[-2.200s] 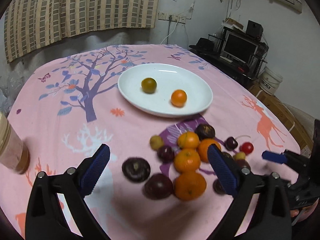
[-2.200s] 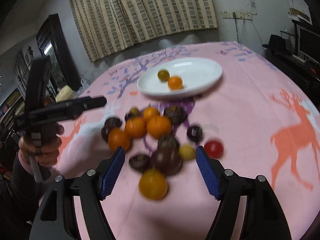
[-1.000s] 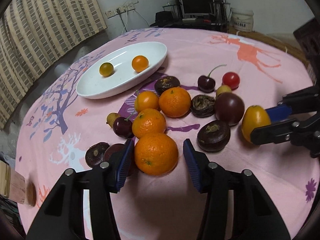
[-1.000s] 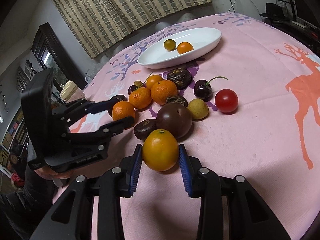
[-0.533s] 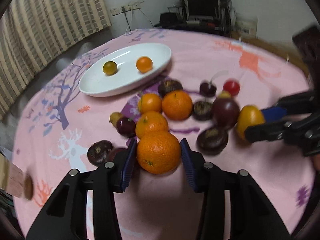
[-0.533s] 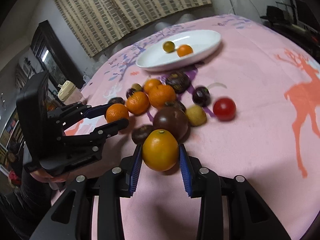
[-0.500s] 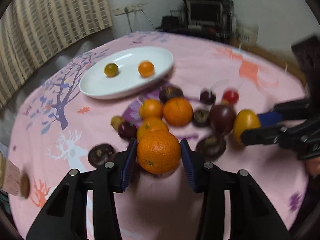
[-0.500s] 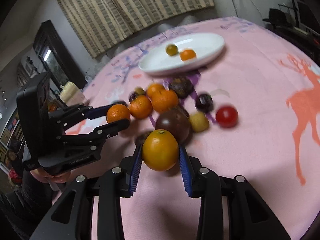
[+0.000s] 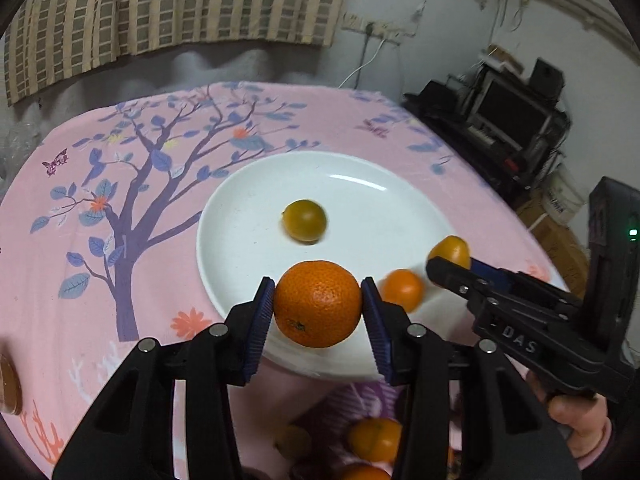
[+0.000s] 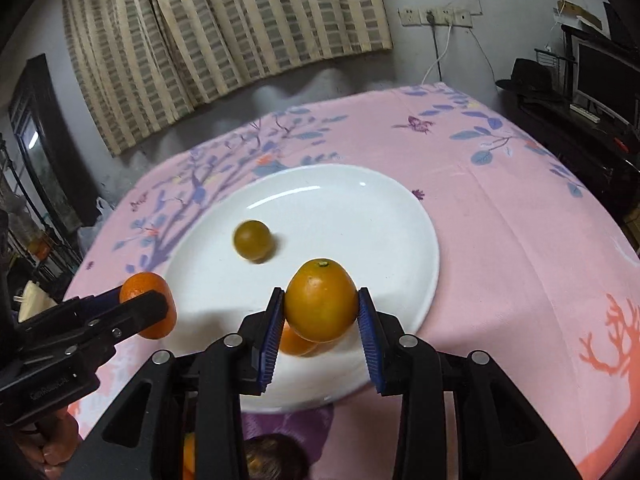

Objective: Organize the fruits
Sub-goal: 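Lower both fruits onto the white plate and open both tools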

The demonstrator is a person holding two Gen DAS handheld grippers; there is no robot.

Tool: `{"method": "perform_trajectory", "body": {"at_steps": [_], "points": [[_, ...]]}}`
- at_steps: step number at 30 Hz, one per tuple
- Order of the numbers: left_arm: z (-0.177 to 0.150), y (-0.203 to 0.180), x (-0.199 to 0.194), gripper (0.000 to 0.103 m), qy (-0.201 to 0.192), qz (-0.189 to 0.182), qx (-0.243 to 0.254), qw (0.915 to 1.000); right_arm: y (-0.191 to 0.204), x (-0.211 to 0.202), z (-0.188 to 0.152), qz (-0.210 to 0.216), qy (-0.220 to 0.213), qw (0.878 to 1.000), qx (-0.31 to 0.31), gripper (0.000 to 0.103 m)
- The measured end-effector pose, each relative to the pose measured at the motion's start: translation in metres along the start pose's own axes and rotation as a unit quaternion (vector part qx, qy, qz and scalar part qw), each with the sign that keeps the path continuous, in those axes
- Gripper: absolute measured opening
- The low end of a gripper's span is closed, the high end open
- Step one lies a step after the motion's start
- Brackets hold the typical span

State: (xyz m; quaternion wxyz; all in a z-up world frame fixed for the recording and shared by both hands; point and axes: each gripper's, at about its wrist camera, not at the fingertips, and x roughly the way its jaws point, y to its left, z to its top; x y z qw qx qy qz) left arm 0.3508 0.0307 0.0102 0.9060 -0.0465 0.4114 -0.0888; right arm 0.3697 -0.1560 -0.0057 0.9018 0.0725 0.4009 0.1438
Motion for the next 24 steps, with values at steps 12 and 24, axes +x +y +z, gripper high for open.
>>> {"method": "perform_trajectory", "body": {"at_steps": [12,24], "points": [[-0.013,0.0,-0.073,0.096,-0.077,0.049,0.013,0.9958,0.007,-0.051,-0.012,0.02,-0.035,0.997,-0.064,0.068],[-0.122,0.051,-0.112,0.096,-0.056,0.037,-0.051,0.9965,-0.011,-0.077,-0.084,0.085,0.042,0.992,-0.08,0.063]]}}
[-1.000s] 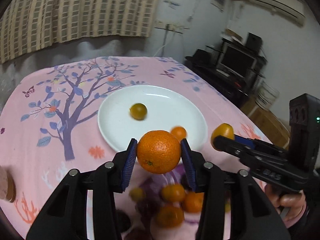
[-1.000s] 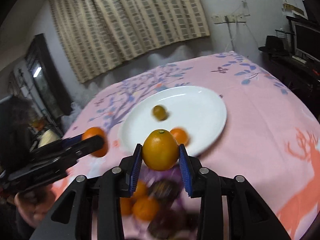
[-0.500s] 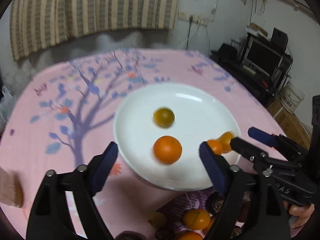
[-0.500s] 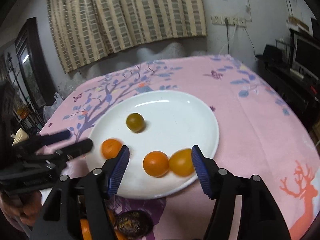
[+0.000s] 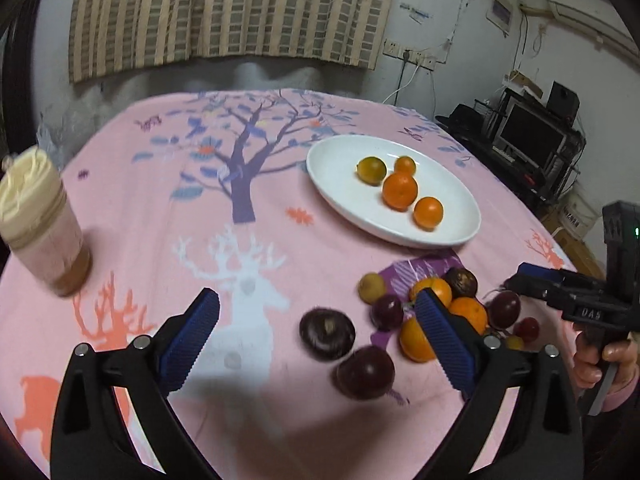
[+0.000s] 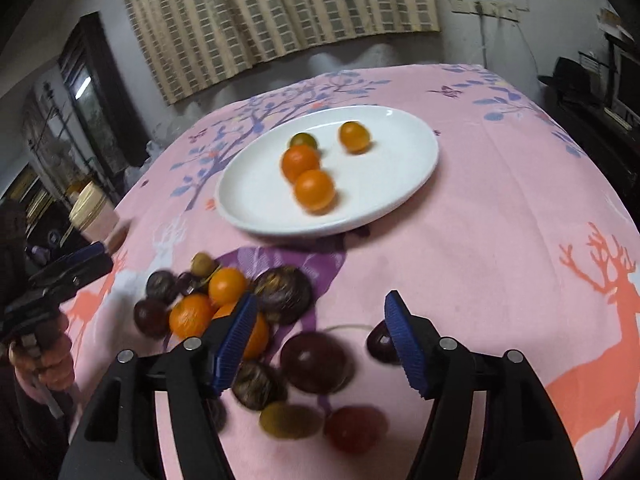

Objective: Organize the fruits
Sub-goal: 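Lower both fruits onto the white plate and open both tools, then grasp a dark red plum with the left tool while the right tool grasps another plum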

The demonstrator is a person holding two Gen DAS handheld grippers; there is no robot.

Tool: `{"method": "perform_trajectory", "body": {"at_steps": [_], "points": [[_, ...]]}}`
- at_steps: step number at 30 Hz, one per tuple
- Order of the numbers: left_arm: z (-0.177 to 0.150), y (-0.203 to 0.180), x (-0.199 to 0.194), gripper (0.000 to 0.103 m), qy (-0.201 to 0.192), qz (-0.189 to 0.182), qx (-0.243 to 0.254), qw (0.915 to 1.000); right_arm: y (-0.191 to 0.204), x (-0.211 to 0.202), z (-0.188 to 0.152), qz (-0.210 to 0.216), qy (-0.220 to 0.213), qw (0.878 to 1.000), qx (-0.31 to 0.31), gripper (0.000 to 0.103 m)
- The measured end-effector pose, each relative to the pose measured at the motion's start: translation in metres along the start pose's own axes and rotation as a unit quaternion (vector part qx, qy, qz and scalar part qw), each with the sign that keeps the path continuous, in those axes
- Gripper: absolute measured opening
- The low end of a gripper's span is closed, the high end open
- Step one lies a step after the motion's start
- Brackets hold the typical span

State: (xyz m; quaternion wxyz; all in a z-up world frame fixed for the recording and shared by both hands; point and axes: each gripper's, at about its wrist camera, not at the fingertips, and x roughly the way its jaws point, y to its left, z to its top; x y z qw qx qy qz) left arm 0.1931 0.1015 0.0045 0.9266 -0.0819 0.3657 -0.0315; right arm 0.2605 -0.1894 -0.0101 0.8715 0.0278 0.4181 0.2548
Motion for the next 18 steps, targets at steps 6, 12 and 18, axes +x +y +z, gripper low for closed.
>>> {"method": "perform_trajectory", "body": {"at_steps": [6,12,18], "points": [[-0.008,0.009,-0.004,0.096,-0.004,0.017,-0.01,0.9998,0.014,-0.006,-0.015,0.016,0.003,0.999,-0.033,0.053],[-0.011,0.009,-0.007,0.096,0.0,0.015,-0.006,0.9999,0.012,0.014,-0.022,-0.028,0.05,0.998,-0.041,0.051],[-0.02,-0.004,-0.009,0.095,0.016,-0.017,0.033,0.9992,0.009,0.02,-0.024,-0.024,0.062,0.997,-0.034,0.04]]}}
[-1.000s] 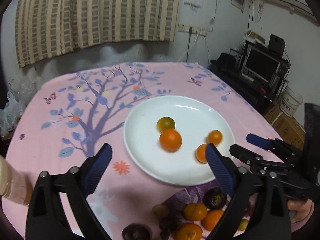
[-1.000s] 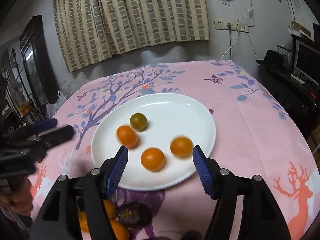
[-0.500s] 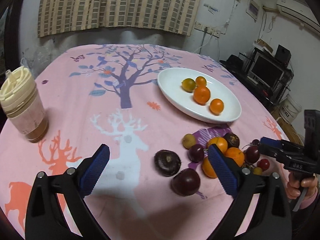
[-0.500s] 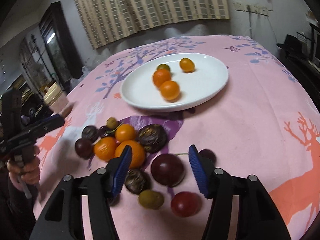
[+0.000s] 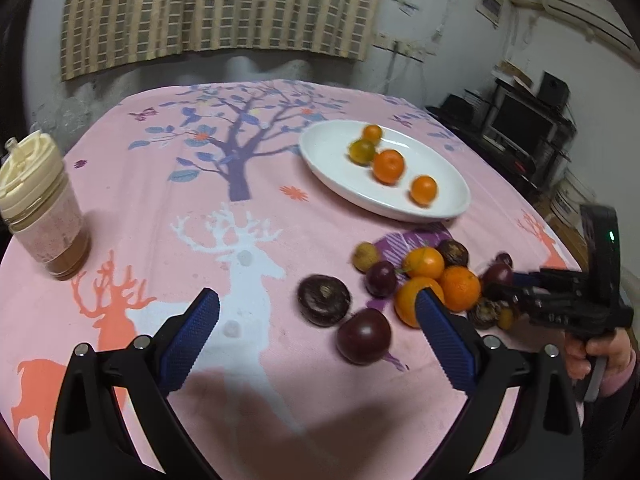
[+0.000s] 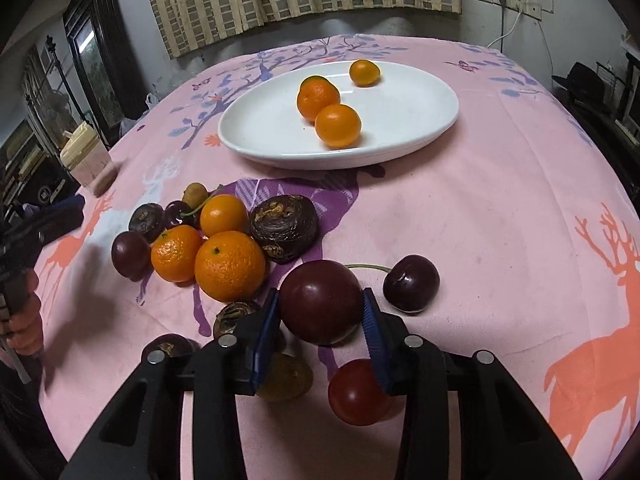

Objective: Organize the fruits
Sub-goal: 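Grasp a dark red plum with the left tool while the right tool grasps another plum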

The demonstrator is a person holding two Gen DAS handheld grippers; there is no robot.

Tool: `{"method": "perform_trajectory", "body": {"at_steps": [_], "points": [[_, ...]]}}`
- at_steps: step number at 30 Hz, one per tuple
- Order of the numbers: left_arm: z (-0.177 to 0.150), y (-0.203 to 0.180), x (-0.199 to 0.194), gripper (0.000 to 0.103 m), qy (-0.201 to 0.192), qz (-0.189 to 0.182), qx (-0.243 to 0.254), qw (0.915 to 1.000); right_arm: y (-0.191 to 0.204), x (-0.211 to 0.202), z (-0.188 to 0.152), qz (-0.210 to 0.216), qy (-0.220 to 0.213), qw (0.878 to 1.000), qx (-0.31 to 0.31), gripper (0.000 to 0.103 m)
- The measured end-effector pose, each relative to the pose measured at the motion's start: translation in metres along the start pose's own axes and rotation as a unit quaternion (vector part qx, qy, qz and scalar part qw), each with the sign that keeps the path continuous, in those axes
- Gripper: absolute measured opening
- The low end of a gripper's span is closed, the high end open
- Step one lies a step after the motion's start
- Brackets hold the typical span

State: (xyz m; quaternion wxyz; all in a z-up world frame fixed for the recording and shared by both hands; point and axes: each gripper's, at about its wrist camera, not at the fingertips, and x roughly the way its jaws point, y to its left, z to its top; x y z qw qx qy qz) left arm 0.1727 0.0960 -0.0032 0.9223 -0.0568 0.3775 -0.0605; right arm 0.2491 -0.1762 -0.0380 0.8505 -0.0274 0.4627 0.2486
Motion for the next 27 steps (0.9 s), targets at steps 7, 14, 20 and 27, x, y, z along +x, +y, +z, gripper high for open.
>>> {"method": "perform_trajectory", "body": {"at_steps": [7,14,20,27], "points": [[-0.02,-0.038,0.017,0.062,0.053,-0.029,0.095,0.9936,-0.01,-0.013,0.004,0.015,-0.034,0.999,0.027,0.04],[-0.023,-0.035,0.036,0.053,0.079,-0.015,0.085,0.9932,-0.011,-0.013,0.007,0.011,-0.036,0.999,0.029,0.04],[-0.021,-0.028,0.046,0.053,0.089,-0.005,0.069,0.9936,-0.012,-0.014,0.007,0.011,-0.04,0.999,0.028,0.041],[-0.022,-0.03,0.052,0.039,0.091,-0.012,0.067,0.9936,-0.014,-0.016,0.007,0.012,-0.042,0.999,0.031,0.041]]}}
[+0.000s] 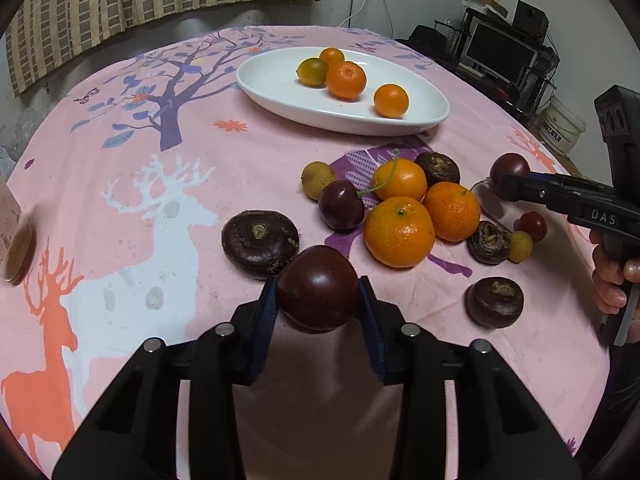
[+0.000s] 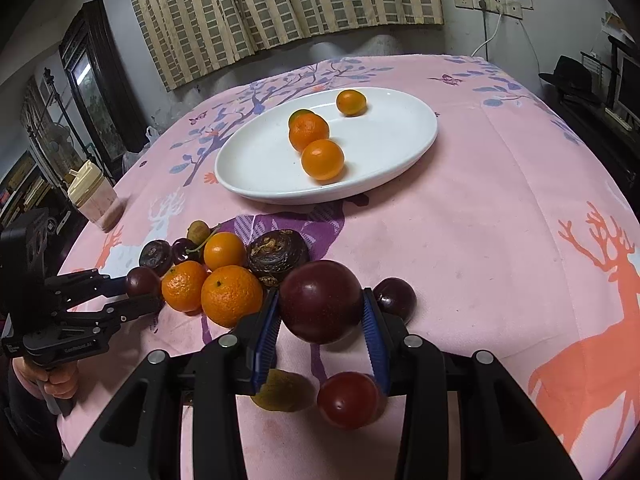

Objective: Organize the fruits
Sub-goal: 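Grasp a dark red plum with the left tool while the right tool grasps another plum, then place both plums on the white plate and open both tools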

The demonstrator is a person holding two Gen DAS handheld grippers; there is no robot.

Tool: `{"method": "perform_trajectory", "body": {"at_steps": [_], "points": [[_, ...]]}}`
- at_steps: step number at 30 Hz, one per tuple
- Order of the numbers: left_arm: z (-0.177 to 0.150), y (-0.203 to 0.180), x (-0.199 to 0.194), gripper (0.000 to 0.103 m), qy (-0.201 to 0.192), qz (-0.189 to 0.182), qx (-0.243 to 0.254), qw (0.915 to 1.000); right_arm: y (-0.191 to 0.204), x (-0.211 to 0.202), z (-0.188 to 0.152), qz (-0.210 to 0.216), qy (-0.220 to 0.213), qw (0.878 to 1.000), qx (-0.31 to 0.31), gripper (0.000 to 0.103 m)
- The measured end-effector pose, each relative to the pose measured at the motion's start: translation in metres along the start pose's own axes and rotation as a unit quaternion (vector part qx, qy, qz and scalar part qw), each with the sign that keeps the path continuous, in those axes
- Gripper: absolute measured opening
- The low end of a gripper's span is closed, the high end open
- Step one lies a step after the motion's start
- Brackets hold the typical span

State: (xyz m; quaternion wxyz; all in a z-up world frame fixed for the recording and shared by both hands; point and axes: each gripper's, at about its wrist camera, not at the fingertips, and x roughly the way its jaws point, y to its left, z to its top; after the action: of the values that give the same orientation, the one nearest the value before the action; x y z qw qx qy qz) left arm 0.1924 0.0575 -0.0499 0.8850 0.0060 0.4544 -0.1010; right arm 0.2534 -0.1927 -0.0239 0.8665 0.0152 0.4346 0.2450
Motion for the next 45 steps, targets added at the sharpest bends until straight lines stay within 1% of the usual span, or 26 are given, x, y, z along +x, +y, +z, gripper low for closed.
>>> {"method": "perform_trajectory", "body": {"at_steps": [2,4,5,7,9,10,11,13,15,16,18,20,24,25,26,27,28,30,32,33,34,36,37,39,42,45], "points": [[-0.001,0.0,0.0,0.038,-0.002,0.001,0.001,1.0,0.0,0.0,0.0,0.002,0.0,1.0,0.001,0.041],[-0.001,0.002,-0.004,0.038,-0.006,-0.002,-0.012,0.9999,0.0,-0.001,0.0,0.008,-0.001,1.0,0.001,0.041],[0.0,0.003,-0.007,0.038,-0.011,-0.005,-0.021,0.9997,-0.002,-0.002,0.001,0.02,-0.004,1.0,0.006,0.041],[0.003,0.006,-0.019,0.038,-0.031,-0.024,-0.041,0.9984,-0.002,-0.005,0.003,0.041,-0.013,0.999,0.015,0.041],[0.016,0.006,-0.029,0.038,-0.052,-0.043,-0.05,0.9964,-0.001,-0.01,0.011,0.072,-0.028,0.997,0.026,0.04],[0.025,0.004,-0.032,0.038,-0.059,-0.046,-0.051,0.996,0.0,-0.012,0.018,0.081,-0.04,0.995,0.031,0.04],[0.039,0.002,-0.034,0.038,-0.068,-0.046,-0.048,0.9955,0.002,-0.015,0.026,0.078,-0.055,0.995,0.033,0.04],[0.062,-0.003,-0.034,0.038,-0.084,-0.041,-0.041,0.9948,0.005,-0.017,0.043,0.06,-0.083,0.994,0.033,0.04],[0.091,-0.007,-0.024,0.038,-0.09,-0.033,-0.04,0.9946,0.002,-0.012,0.064,0.029,-0.103,0.993,0.039,0.04],[0.104,-0.008,-0.016,0.038,-0.089,-0.026,-0.042,0.9948,-0.001,-0.006,0.073,0.016,-0.105,0.993,0.045,0.04],[0.129,-0.009,0.004,0.038,-0.082,-0.012,-0.052,0.9952,-0.011,0.011,0.09,-0.003,-0.094,0.994,0.058,0.04],[0.146,-0.008,0.027,0.038,-0.066,-0.011,-0.062,0.9958,-0.017,0.026,0.1,-0.019,-0.083,0.995,0.06,0.041],[0.162,-0.008,0.063,0.039,-0.034,0.016,-0.066,0.9971,-0.024,0.055,0.111,-0.033,-0.054,0.997,0.053,0.041],[0.163,-0.007,0.069,0.041,-0.025,0.021,-0.067,0.9972,-0.024,0.06,0.111,-0.034,-0.049,0.997,0.049,0.042],[0.162,-0.006,0.073,0.047,-0.02,0.028,-0.07,0.997,-0.023,0.063,0.111,-0.039,-0.045,0.997,0.045,0.046],[0.162,-0.006,0.072,0.068,-0.021,0.039,-0.069,0.9967,-0.023,0.065,0.11,-0.044,-0.038,0.998,0.039,0.049],[0.161,-0.007,0.067,0.079,-0.031,0.051,-0.064,0.9961,-0.022,0.063,0.11,-0.045,-0.038,0.998,0.035,0.051],[0.162,-0.008,0.049,0.08,-0.052,0.065,-0.057,0.9949,-0.018,0.05,0.109,-0.04,-0.053,0.997,0.032,0.053],[0.163,-0.005,0.027,0.088,-0.065,0.062,-0.06,0.9942,-0.012,0.031,0.105,-0.026,-0.072,0.997,0.026,0.058],[0.162,-0.003,0.014,0.092,-0.075,0.064,-0.065,0.993,-0.01,0.024,0.103,-0.022,-0.078,0.996,0.022,0.059],[0.159,-0.001,0.001,0.094,-0.089,0.071,-0.068,0.9912,-0.008,0.017,0.1,-0.018,-0.084,0.996,0.017,0.06],[0.15,0.003,-0.016,0.096,-0.101,0.091,-0.075,0.9879,-0.005,0.003,0.093,-0.018,-0.092,0.996,0.008,0.062],[0.142,0.004,-0.021,0.097,-0.101,0.094,-0.078,0.9873,-0.006,-0.002,0.091,-0.022,-0.094,0.995,0.009,0.063],[0.119,0.008,-0.026,0.098,-0.1,0.081,-0.087,0.9878,-0.012,-0.006,0.083,-0.025,-0.085,0.996,0.021,0.063],[0.081,0.011,-0.017,0.098,-0.075,0.08,-0.093,0.9896,-0.025,-0.003,0.066,-0.03,-0.045,0.997,0.048,0.063],[0.056,0.011,-0.012,0.098,-0.052,0.083,-0.082,0.9918,-0.032,-0.001,0.044,-0.035,-0.022,0.998,0.051,0.063]]}}
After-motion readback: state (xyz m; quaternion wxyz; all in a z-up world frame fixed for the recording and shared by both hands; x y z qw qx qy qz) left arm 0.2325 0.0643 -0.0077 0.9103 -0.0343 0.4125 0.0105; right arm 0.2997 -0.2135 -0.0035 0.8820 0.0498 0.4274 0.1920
